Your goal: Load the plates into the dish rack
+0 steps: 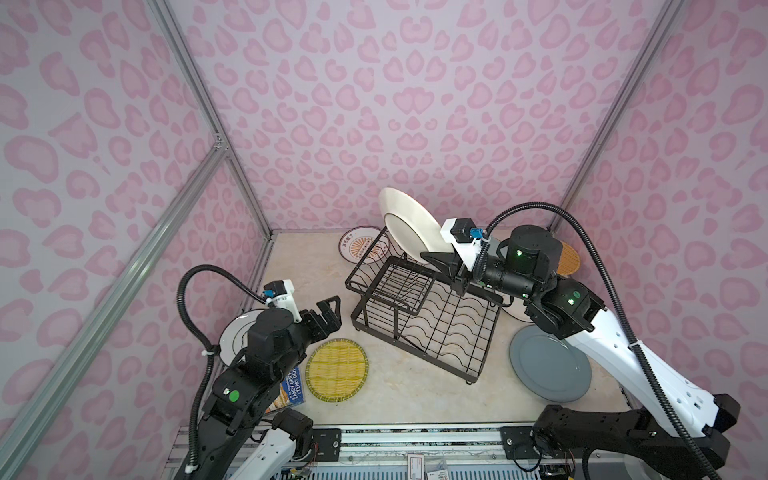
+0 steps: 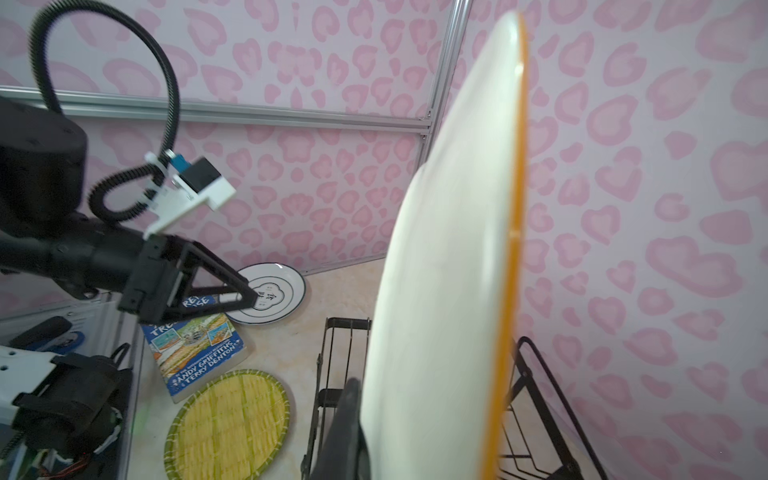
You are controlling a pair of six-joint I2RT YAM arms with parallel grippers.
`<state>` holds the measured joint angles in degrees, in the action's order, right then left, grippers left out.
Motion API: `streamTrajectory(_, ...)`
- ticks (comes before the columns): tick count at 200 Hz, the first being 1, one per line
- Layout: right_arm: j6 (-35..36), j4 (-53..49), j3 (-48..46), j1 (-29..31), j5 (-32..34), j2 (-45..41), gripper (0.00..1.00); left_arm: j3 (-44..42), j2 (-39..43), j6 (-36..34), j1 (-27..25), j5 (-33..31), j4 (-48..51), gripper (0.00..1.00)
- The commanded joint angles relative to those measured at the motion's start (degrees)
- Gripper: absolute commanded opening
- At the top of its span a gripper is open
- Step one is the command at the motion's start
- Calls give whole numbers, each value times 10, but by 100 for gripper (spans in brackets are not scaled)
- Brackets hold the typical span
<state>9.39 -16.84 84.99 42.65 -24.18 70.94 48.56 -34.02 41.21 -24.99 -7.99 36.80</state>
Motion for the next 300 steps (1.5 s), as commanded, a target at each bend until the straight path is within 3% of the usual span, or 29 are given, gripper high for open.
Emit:
streamTrajectory(1, -67, 73, 22, -17, -78, 8, 0, -68, 9, 56, 0, 21, -31, 86)
streamTrajectory(33, -100, 61, 46, -27, -105, 27, 0, -149, 5, 113, 0, 43, -59, 63)
streamTrajectory(66, -117, 67, 43, -28, -122, 37, 0, -240, -26, 183, -9, 99, -161, 41)
streamTrajectory(87, -124, 81, 29, -28, -123, 31, 0, -269, -48, 210, -23, 89, -214, 37)
streamTrajectory(94, -125, 80, 29, -29, -126, 31, 0, -272, -58, 215, -26, 85, -228, 31)
streamTrajectory(144, -130, 74, 34, -34, -150, 48, 0, -257, -194, 239, -38, 78, -322, 23)
streamTrajectory(182, -140, 70, 59, -49, -197, 93, 0, -244, -276, 238, -39, 77, -389, 22)
streamTrajectory(300, -167, 81, 83, -57, -244, 160, 0, -180, -408, 210, -27, 42, -445, 21)
